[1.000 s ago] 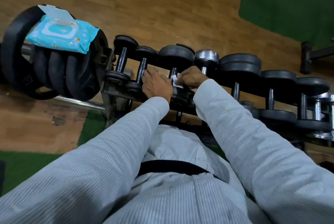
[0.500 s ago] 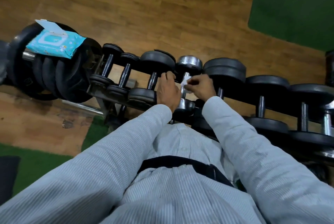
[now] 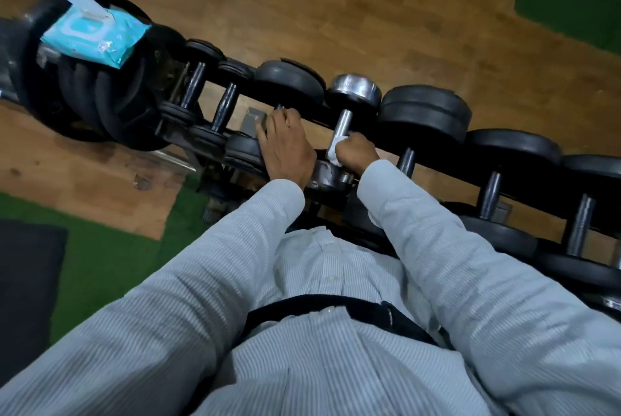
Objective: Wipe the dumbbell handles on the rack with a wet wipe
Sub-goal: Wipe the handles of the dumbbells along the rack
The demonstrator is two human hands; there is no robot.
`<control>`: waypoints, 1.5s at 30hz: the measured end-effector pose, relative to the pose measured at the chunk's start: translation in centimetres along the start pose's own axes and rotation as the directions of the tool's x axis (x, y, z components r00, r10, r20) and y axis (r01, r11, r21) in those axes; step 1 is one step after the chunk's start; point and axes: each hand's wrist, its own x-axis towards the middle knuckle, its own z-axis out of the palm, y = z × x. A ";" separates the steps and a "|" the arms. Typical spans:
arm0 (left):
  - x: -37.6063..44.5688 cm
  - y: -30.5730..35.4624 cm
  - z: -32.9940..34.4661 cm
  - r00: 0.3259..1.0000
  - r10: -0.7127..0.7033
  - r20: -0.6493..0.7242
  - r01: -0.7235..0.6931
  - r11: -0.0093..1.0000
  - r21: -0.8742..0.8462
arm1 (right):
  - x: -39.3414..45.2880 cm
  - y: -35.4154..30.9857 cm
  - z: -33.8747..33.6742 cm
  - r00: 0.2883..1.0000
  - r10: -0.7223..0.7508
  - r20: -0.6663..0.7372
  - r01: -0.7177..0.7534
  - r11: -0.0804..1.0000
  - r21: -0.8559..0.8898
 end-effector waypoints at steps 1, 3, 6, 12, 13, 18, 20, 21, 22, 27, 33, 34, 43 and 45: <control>0.3 -0.3 0.0 1.000 0.014 0.009 -0.014 1.000 0.005 | 0.0 0.0 0.1 1.000 0.025 0.005 -0.026 0.998 0.049; 0.5 -0.9 -0.2 0.998 0.050 0.044 -0.051 0.999 0.009 | 0.2 0.4 0.2 0.994 0.104 0.022 -0.106 0.980 0.167; 0.9 -1.4 -0.5 0.995 0.050 0.082 -0.053 0.998 0.038 | 0.5 0.9 -0.2 0.987 0.135 0.091 -0.155 0.950 0.273; 1.9 -3.9 -0.7 0.983 0.104 0.152 -0.127 0.981 0.147 | 1.2 1.1 -1.2 0.963 0.219 0.157 -0.269 0.754 0.600; 1.9 -4.1 -0.8 0.982 0.107 0.157 -0.129 0.982 0.137 | 1.6 1.3 -1.1 0.956 0.241 0.168 -0.293 0.733 0.614; 1.9 -4.2 -1.0 0.978 0.119 0.169 -0.138 0.985 0.101 | 3.4 1.5 0.7 0.937 0.258 0.236 -0.349 0.725 0.594; 1.9 -4.3 -1.1 0.977 0.139 0.164 -0.157 0.983 0.098 | 3.4 0.9 1.2 0.938 0.247 0.245 -0.347 0.714 0.608; 1.9 -4.3 -1.2 0.976 0.146 0.164 -0.163 0.982 0.097 | 3.4 0.5 1.3 0.940 0.237 0.246 -0.341 0.693 0.636; 1.9 -4.2 -1.3 0.975 0.147 0.167 -0.164 0.982 0.098 | 3.8 0.3 1.5 0.936 0.234 0.264 -0.352 0.664 0.659; 1.9 -3.9 -1.8 0.971 0.142 0.195 -0.163 0.982 0.099 | 5.1 0.2 1.9 0.921 0.194 0.338 -0.385 0.582 0.716; 1.8 -3.9 -1.4 0.975 0.133 0.180 -0.149 0.986 0.079 | 1.6 1.3 1.2 0.962 0.210 0.177 -0.261 0.897 0.357; 1.8 -3.9 -1.3 0.974 0.132 0.183 -0.147 0.986 0.074 | 0.5 1.5 0.9 0.973 0.190 0.132 -0.218 0.941 0.257; 1.6 -3.9 -0.8 0.983 0.126 0.134 -0.136 0.988 0.073 | -5.4 1.4 0.9 0.875 -0.451 0.179 0.485 0.826 -0.289; 1.5 -4.0 -0.8 0.984 0.129 0.126 -0.139 0.987 0.074 | -3.2 0.6 -0.3 0.822 -0.434 0.369 0.568 0.683 -0.459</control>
